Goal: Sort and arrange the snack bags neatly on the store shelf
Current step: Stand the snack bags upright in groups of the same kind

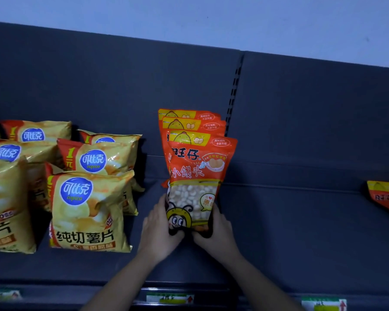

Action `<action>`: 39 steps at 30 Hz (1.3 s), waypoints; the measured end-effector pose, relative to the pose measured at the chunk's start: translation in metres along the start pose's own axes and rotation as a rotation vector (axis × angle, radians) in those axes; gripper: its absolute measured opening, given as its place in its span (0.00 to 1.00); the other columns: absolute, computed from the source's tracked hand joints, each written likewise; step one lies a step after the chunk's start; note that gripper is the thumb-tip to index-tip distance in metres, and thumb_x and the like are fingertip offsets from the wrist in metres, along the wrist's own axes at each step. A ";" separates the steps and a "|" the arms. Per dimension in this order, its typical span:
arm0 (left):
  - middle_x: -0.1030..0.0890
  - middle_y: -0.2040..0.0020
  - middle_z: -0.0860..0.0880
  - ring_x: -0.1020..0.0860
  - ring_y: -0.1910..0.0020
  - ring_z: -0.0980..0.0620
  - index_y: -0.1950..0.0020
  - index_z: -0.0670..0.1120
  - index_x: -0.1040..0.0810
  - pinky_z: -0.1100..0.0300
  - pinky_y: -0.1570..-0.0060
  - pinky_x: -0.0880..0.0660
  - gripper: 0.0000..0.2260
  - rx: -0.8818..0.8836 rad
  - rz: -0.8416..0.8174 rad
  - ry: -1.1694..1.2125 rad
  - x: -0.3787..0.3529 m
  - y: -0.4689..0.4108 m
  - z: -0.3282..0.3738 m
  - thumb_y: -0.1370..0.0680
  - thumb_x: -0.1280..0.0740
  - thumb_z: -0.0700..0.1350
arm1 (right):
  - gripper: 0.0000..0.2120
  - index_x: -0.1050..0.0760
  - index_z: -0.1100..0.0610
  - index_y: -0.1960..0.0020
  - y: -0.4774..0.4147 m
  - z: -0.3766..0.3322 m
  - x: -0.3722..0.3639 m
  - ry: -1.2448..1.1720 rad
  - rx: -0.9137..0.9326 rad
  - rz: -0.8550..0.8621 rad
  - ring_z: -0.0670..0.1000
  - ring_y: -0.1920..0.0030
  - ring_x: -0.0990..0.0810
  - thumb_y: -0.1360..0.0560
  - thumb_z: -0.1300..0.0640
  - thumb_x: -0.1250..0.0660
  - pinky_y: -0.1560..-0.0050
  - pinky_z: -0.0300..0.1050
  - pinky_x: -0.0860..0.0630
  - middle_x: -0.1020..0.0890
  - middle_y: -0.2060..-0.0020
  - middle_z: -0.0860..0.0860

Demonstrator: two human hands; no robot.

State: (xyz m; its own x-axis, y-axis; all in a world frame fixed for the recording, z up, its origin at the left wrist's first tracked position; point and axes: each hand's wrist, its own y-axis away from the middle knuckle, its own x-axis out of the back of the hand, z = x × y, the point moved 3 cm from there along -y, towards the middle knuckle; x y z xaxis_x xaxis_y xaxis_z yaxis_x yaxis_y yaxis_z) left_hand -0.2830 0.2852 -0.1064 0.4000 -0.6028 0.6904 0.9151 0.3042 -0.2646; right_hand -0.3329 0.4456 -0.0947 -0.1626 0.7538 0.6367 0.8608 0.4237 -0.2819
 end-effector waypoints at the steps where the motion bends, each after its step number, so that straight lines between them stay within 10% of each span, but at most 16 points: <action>1: 0.32 0.32 0.51 0.34 0.33 0.48 0.24 0.49 0.49 0.51 0.38 0.36 0.44 -0.013 0.010 0.005 0.001 0.001 0.002 0.34 0.28 0.50 | 0.30 0.39 0.37 0.38 0.000 -0.001 0.001 -0.027 -0.005 0.003 0.45 0.46 0.22 0.38 0.45 0.33 0.44 0.51 0.27 0.22 0.48 0.37; 9: 0.25 0.37 0.59 0.29 0.35 0.51 0.32 0.68 0.39 0.47 0.36 0.31 0.35 0.124 -0.228 0.429 -0.003 0.001 -0.009 0.36 0.32 0.71 | 0.30 0.39 0.32 0.35 0.005 0.007 0.003 -0.331 -0.167 -0.142 0.40 0.39 0.26 0.33 0.38 0.30 0.38 0.42 0.30 0.23 0.41 0.36; 16: 0.17 0.45 0.47 0.19 0.46 0.52 0.37 0.45 0.27 0.63 0.51 0.23 0.41 0.165 -0.233 0.849 0.009 -0.006 0.001 0.45 0.20 0.60 | 0.29 0.31 0.53 0.34 -0.009 0.008 0.016 -0.667 -0.294 -0.214 0.49 0.41 0.22 0.32 0.65 0.25 0.45 0.43 0.22 0.21 0.41 0.50; 22: 0.21 0.42 0.45 0.23 0.41 0.50 0.39 0.45 0.28 0.62 0.49 0.24 0.21 0.179 -0.111 0.865 0.009 -0.013 -0.007 0.29 0.29 0.32 | 0.22 0.24 0.58 0.41 -0.020 0.010 0.015 -0.771 -0.293 -0.216 0.53 0.44 0.19 0.33 0.64 0.25 0.44 0.49 0.22 0.17 0.46 0.53; 33: 0.21 0.44 0.47 0.23 0.47 0.57 0.39 0.45 0.29 0.72 0.53 0.28 0.21 0.168 -0.088 0.679 0.009 -0.011 -0.005 0.29 0.26 0.41 | 0.21 0.32 0.50 0.37 -0.014 0.015 0.016 -0.317 -0.100 -0.114 0.39 0.43 0.29 0.27 0.57 0.30 0.46 0.21 0.35 0.28 0.44 0.45; 39: 0.23 0.43 0.49 0.25 0.42 0.54 0.36 0.47 0.31 0.73 0.54 0.27 0.21 0.173 -0.040 0.686 0.015 -0.012 0.000 0.26 0.30 0.37 | 0.22 0.31 0.49 0.38 -0.010 0.021 0.024 -0.399 -0.125 -0.160 0.40 0.45 0.23 0.28 0.59 0.28 0.48 0.28 0.28 0.21 0.46 0.45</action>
State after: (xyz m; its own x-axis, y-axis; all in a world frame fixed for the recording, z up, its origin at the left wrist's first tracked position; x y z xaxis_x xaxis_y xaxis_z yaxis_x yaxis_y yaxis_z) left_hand -0.2875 0.2722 -0.0928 0.3597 -0.9275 0.1020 0.9314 0.3504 -0.0982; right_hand -0.3560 0.4700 -0.0918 -0.4505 0.8289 0.3316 0.8576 0.5050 -0.0975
